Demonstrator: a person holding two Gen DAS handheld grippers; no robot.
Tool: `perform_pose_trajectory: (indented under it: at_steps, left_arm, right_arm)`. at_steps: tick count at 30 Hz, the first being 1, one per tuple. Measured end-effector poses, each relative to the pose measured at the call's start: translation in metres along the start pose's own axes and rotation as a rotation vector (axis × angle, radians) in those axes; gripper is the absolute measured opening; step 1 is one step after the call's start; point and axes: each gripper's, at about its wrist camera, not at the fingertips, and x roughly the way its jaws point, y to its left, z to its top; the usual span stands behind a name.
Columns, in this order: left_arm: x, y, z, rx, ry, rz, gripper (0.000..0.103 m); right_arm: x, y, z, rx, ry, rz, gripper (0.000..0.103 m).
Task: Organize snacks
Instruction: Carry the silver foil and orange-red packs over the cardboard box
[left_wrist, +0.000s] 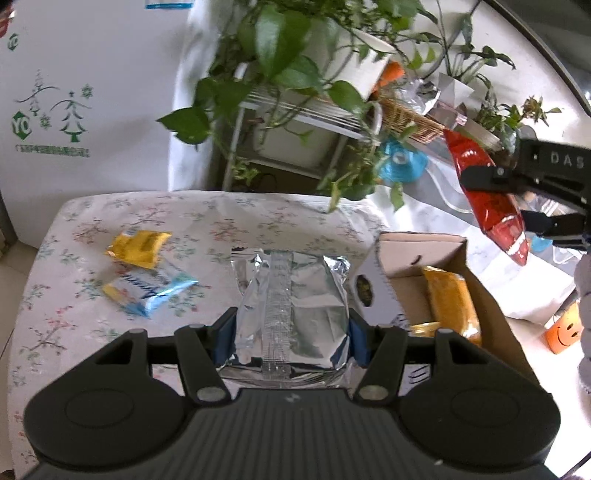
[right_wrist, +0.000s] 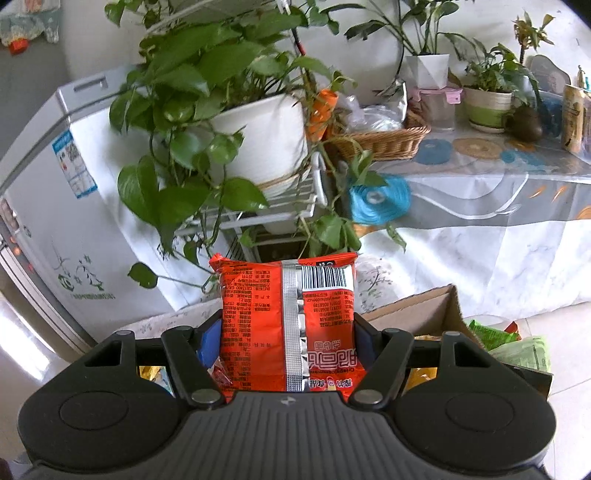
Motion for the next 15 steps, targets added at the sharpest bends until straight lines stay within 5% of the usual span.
perform_pose_trajectory:
  at_steps: [15]
  left_arm:
    - [0.03, -0.094, 0.006, 0.093, 0.033, -0.107, 0.059]
  right_arm:
    - [-0.02, -0.051, 0.017, 0.153, -0.062, -0.033, 0.074]
